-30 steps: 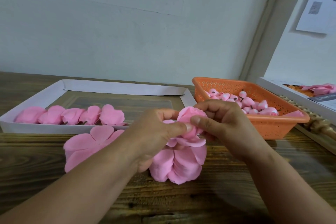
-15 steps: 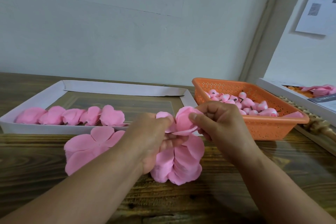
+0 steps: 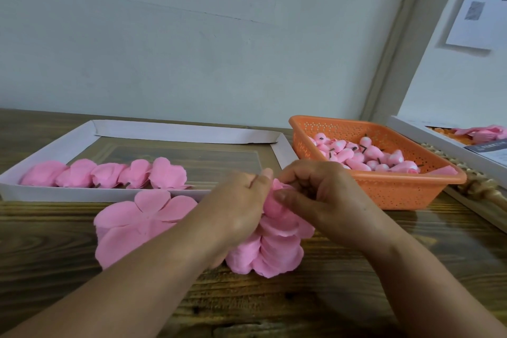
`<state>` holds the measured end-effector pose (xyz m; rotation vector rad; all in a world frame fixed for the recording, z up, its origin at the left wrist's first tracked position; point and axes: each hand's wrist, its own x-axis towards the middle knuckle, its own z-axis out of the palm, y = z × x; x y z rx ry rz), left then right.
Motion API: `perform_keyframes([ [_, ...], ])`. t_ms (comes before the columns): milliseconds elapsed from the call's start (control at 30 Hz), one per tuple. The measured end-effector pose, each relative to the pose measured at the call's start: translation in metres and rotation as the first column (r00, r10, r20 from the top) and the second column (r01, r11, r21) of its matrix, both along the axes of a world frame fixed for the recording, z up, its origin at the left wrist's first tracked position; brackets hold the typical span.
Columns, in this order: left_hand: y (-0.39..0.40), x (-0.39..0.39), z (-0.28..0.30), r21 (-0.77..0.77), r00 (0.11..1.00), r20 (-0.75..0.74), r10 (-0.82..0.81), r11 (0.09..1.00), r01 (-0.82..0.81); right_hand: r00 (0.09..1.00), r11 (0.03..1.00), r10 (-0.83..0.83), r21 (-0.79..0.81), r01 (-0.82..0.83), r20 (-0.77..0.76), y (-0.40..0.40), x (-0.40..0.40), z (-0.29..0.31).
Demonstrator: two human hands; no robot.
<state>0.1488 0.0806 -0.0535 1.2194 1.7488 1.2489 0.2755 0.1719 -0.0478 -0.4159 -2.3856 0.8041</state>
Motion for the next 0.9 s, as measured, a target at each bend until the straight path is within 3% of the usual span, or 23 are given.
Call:
perform_keyframes([
  [100, -0.004, 0.0, 0.005, -0.025, 0.992, -0.123, -0.025, 0.999, 0.022, 1.0, 1.0, 0.019, 0.0, -0.019, 0.019, -0.003, -0.001, 0.0],
  [267, -0.007, -0.001, 0.006, 0.0, 0.987, -0.004, -0.162, 0.987, 0.162, 0.998, 0.999, 0.051, -0.017, -0.05, 0.031, -0.005, -0.004, 0.001],
  [633, -0.008, 0.0, 0.004, 0.019, 0.983, 0.014, -0.184, 0.983, 0.184, 0.998, 0.999, 0.04, -0.024, -0.039, 0.048, -0.009, -0.005, 0.004],
  [700, -0.007, 0.0, 0.006, 0.068, 0.986, 0.114, -0.121, 0.991, 0.114, 1.0, 0.996, 0.009, -0.086, -0.012, -0.029, -0.007, -0.005, 0.004],
  [800, -0.003, -0.003, 0.01, 0.069, 0.927, 0.371, -0.051, 0.997, 0.027, 0.985, 0.953, -0.055, -0.302, 0.003, -0.165, 0.001, -0.002, 0.005],
  [900, -0.002, -0.006, 0.009, 0.047, 0.918, 0.395, -0.036, 0.999, 0.019, 0.974, 0.91, -0.051, -0.412, -0.046, -0.221, 0.003, -0.001, 0.003],
])
